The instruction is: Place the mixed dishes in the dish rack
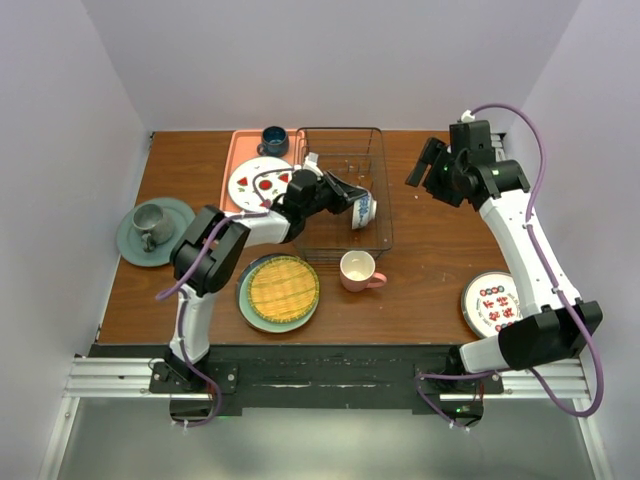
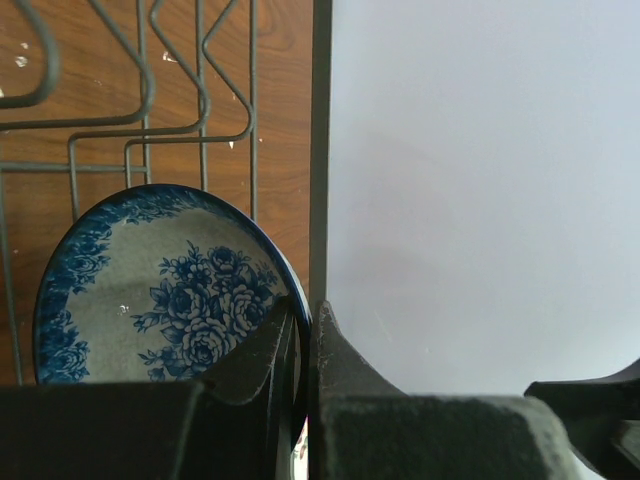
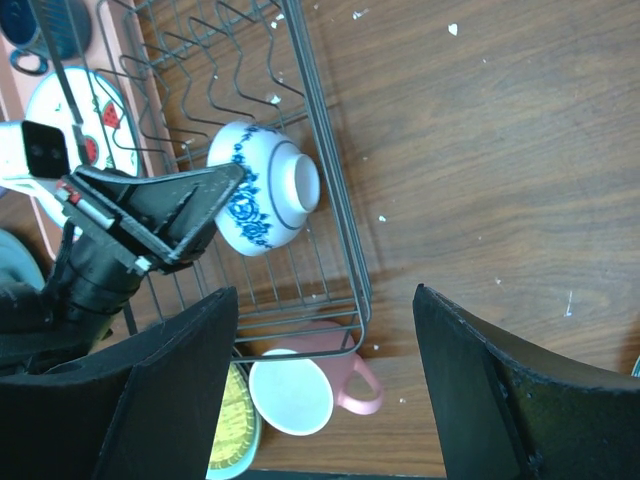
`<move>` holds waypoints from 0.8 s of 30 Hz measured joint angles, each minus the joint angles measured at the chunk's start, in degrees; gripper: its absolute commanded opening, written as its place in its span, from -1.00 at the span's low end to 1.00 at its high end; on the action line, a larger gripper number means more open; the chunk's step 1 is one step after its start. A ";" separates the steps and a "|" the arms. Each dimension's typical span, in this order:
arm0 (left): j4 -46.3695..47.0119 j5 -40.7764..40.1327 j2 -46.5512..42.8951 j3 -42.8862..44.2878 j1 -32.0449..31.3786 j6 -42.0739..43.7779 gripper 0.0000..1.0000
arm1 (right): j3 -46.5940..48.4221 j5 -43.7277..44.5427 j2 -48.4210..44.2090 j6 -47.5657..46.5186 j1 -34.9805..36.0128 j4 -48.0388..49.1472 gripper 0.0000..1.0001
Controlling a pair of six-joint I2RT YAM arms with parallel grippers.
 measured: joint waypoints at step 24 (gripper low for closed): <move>-11.96 -6.45 -8.57 -7.28 0.96 -2.34 0.00 | -3.02 -1.51 0.52 -0.13 -0.13 1.29 0.49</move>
